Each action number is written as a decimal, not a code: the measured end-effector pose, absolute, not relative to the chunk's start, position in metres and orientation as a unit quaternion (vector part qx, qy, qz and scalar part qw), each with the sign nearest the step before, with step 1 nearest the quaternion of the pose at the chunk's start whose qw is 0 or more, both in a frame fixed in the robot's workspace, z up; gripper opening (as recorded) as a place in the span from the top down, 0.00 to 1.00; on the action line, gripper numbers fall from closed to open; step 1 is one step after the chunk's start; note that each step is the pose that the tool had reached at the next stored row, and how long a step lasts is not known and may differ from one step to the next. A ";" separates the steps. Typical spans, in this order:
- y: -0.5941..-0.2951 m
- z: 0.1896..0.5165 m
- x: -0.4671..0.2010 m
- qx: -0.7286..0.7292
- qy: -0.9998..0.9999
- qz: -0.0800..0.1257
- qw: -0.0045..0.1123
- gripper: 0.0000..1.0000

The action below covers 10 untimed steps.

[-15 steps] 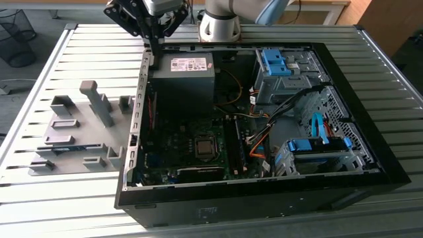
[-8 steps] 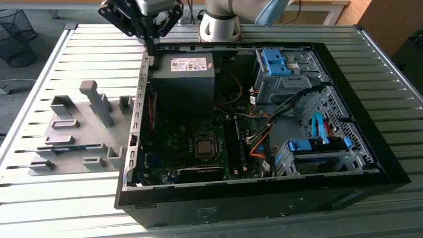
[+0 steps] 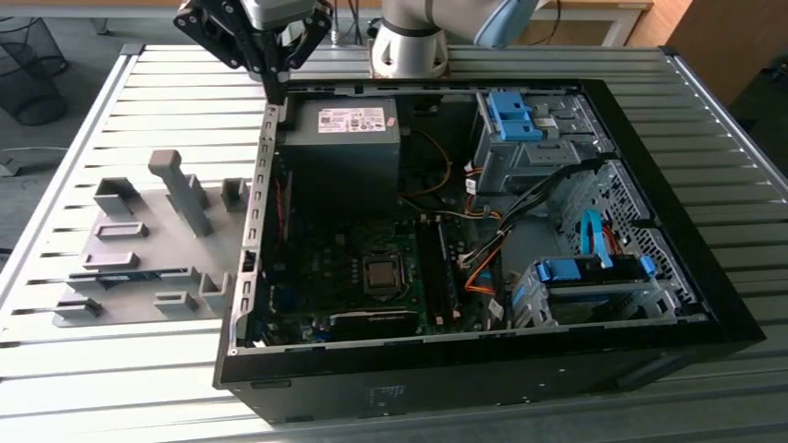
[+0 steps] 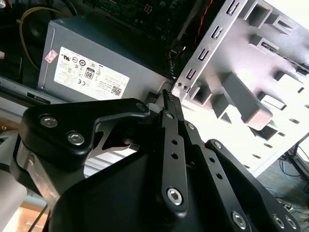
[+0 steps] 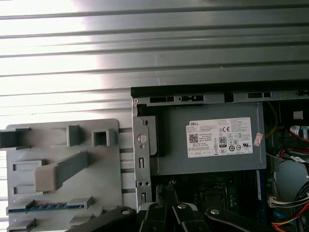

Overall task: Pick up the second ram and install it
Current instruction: 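Reach for the second ram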

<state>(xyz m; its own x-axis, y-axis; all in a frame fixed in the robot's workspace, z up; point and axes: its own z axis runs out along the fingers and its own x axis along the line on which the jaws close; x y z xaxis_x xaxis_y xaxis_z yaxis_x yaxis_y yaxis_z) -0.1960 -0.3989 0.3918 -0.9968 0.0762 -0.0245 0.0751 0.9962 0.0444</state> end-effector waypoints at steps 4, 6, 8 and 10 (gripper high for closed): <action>-0.399 0.391 -0.199 0.038 0.999 0.022 0.013 0.90; -0.399 0.391 -0.201 0.038 0.999 0.022 0.013 0.90; -0.399 0.391 -0.202 0.038 0.999 0.022 0.013 0.90; -0.399 0.391 -0.203 0.038 0.999 0.022 0.013 0.90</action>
<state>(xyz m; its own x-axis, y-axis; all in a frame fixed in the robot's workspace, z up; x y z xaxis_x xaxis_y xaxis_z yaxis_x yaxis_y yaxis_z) -0.2032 -0.3989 0.3910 -0.9968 0.0762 -0.0238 0.0751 0.9962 0.0443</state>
